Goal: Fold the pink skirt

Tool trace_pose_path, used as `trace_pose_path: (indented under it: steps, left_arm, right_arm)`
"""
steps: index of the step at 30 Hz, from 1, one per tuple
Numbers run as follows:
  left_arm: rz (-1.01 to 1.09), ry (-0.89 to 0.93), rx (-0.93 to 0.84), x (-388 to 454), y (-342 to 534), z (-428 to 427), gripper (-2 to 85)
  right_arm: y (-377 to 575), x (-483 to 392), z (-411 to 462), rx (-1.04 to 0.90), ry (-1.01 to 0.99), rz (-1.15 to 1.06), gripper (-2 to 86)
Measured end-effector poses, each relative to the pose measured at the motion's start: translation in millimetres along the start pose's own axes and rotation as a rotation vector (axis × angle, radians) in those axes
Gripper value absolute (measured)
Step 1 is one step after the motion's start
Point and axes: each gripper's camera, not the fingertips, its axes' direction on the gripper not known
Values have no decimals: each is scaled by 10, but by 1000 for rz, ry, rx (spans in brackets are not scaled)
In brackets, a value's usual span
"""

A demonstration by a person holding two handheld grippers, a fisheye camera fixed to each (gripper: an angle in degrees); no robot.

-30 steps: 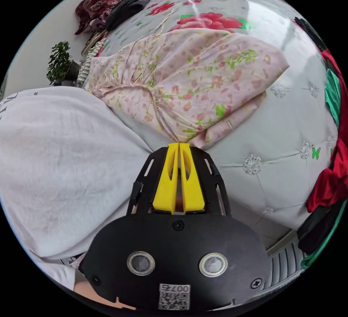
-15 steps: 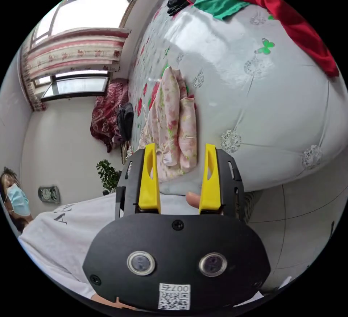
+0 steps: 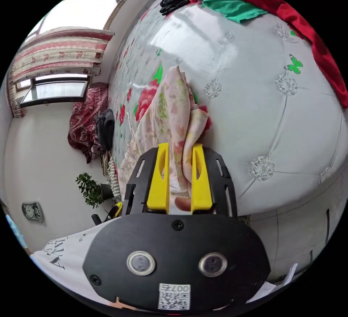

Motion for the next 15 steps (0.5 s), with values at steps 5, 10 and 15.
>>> trace_pose_path:
  steps: [5,10,15]
  left_arm:
    - [-140,46,56,-431,170,-98,64]
    - [-259,111,92,-808,331,-118,65]
    - [-282,145,98,-1055,399,-111,65]
  right_arm:
    - [-194,-1142,15,-29,46,-353,13]
    - [86,-2673,488,-175,47,-839,8]
    - [866,-3633,1666,-480,-16,-1162,29]
